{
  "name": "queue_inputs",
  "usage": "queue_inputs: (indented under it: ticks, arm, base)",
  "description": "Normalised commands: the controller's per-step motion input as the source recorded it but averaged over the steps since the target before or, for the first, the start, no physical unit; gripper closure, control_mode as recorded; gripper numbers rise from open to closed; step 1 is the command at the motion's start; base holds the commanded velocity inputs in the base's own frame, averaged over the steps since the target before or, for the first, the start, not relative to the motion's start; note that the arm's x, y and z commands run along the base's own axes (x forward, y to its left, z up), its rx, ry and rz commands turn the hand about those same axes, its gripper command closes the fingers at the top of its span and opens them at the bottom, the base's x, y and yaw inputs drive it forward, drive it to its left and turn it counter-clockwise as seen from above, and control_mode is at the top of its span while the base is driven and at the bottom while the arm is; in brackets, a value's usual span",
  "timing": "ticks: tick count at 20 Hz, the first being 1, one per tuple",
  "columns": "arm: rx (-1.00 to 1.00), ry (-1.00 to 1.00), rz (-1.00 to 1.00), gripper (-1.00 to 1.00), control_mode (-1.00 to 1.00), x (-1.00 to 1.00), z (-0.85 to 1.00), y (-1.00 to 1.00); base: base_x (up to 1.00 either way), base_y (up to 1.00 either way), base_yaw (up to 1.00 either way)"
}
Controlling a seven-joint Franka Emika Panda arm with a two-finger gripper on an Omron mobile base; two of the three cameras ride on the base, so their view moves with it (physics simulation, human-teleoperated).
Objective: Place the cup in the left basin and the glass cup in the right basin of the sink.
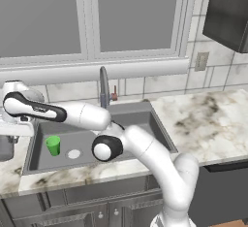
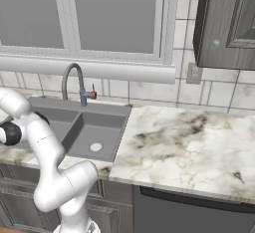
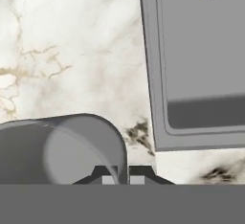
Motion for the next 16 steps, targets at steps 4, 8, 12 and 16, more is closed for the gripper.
queue_inputs:
  ticks: [4,8,12,16]
  arm:
    - [-0.18,0.07,0.04,1.00,-1.00,-0.20,0.24,-0.26]
    - [-0.20,0.04,0.02,1.00,-1.00,-0.22,0.26,-0.30]
    - [-0.21,0.01,0.00,1.00,-1.00,-0.20,0.30,-0.31]
    - [-0.21,0.00,0.00,1.00,-1.00,-0.18,0.33,-0.31]
  base:
    - [0.00,0.00,0.00]
    - [0.00,0.00,0.00]
    - [0.00,0.00,0.00]
    - [0.00,0.00,0.00]
